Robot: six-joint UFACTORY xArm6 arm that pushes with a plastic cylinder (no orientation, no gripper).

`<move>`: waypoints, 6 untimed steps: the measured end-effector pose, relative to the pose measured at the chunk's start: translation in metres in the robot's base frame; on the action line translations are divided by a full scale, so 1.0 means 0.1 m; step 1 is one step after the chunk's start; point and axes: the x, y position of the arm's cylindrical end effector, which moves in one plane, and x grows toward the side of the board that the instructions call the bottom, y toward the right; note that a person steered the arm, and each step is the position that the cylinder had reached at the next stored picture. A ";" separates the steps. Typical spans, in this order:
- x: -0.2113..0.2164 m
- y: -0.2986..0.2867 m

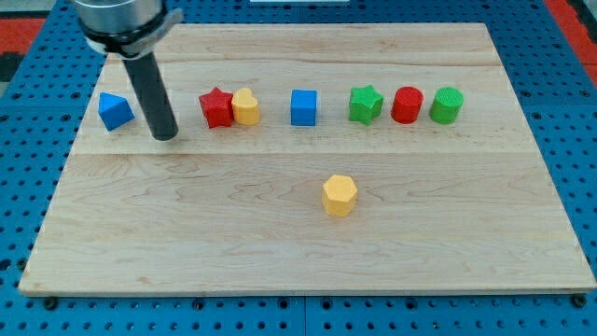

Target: Nudge the red star

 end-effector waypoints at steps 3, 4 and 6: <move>-0.10 0.19; 0.39 1.09; 1.01 3.22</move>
